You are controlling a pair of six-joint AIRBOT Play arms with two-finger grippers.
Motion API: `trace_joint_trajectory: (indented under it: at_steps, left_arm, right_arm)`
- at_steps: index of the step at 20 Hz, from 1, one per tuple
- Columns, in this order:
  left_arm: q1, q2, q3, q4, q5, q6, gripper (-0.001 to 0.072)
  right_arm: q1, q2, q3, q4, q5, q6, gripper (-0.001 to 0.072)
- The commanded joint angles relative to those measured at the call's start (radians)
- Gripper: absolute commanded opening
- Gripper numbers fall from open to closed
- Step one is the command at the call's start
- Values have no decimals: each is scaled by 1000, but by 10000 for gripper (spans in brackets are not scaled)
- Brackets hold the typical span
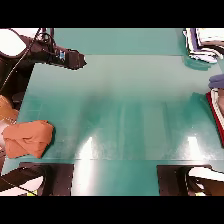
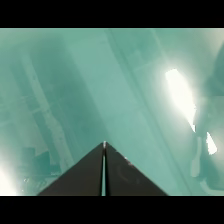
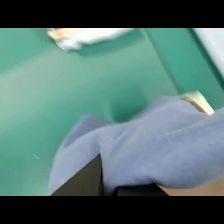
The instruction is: Fold the shirts.
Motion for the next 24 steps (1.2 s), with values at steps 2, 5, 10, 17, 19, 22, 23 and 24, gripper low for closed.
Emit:
trace_joint_trajectory:
  at_steps: [2, 5, 10, 17, 19, 22, 23, 24]
  left_arm:
    - [0, 0, 0, 5, -3, 6, 30]
    - [0, 0, 0, 5, -3, 6, 30]
    - [0, 0, -1, 5, -3, 25, 30]
    - [0, 0, -1, 4, 3, 24, 31]
    - [0, 0, 0, 4, 4, 24, 31]
    - [0, 0, 0, 3, -6, 24, 31]
    - [0, 0, 0, 4, 2, 24, 30]
    - [0, 0, 0, 3, 14, 24, 30]
  right_arm:
    - [-110, 6, -15, -111, 146, 18, 12]
    - [-188, 69, -174, -142, 143, 19, 13]
    - [-323, 158, -412, -221, 124, 20, 473]
    - [-233, 202, -410, 232, 14, 14, 532]
    - [-68, 202, -365, 286, 5, 14, 531]
    - [207, 201, -309, 283, -21, 14, 529]
    - [288, 201, -298, 282, -34, 14, 506]
    - [363, 201, -287, 282, -46, 14, 427]
